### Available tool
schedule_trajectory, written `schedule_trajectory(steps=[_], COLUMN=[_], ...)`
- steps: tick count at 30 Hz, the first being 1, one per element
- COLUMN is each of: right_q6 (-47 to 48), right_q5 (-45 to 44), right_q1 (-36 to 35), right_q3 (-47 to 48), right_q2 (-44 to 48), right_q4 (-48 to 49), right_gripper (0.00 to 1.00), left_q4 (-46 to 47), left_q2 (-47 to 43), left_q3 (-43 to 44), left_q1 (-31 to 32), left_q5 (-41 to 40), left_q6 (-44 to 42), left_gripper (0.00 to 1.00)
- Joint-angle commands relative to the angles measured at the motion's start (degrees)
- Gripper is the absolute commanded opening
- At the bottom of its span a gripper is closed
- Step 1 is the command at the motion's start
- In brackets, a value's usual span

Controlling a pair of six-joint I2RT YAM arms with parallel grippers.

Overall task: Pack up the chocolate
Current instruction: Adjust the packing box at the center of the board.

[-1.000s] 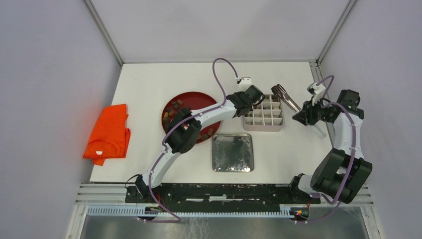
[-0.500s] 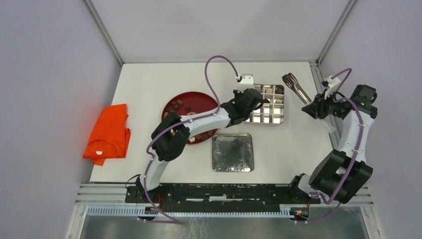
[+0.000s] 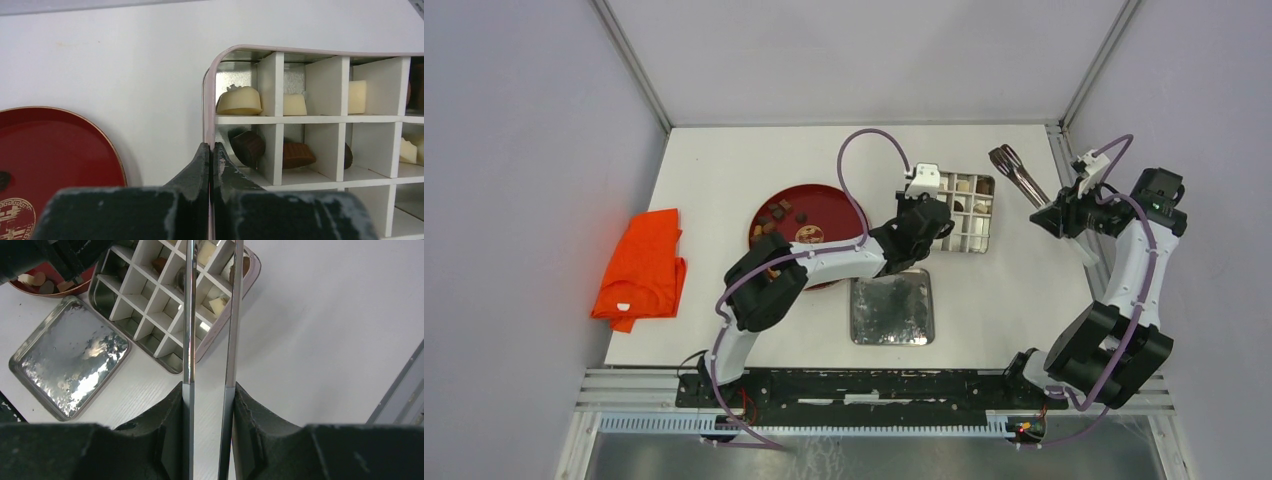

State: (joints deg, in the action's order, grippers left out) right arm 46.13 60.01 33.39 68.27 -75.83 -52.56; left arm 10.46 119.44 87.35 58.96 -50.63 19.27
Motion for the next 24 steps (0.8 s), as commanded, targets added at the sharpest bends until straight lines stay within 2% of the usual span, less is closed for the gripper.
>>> schedule_trajectory(steps=[1, 8, 14, 16, 21, 24], right_q6=[2.18, 2.38, 3.28, 4.77, 9.41, 11.19], right_q5=[3.11, 3.37, 3.76, 3.97, 3.93, 3.11], right_q1=[0.23, 0.45, 0.45, 0.45, 0.45, 0.43], right_q3=[2.68, 3.18, 3.7, 3.88, 3.82, 3.21], right_q2=[0.6, 0.42, 0.25, 0.03, -0.2, -0.34], right_q4=[-0.85, -1.29, -2.55, -3.83, -7.67, -8.86], right_gripper=[0.0, 0.0, 0.0, 0.0, 0.0, 0.0], left_q4=[17.39, 25.68, 27.71, 24.75, 12.97, 1.84], left_q2=[-4.6, -4.76, -3.85, -3.09, -0.09, 2.92], left_q3=[-1.62, -4.79, -4.42, -2.77, 2.26, 6.97], left_q1=[2.18, 2.68, 3.0, 3.0, 2.57, 1.46], left_q5=[-7.93, -9.54, -10.13, -9.34, -7.14, -4.85], left_q6=[-6.73, -10.37, -12.35, -11.25, -2.39, 5.81], left_gripper=[0.02, 0.02, 0.02, 0.02, 0.02, 0.02])
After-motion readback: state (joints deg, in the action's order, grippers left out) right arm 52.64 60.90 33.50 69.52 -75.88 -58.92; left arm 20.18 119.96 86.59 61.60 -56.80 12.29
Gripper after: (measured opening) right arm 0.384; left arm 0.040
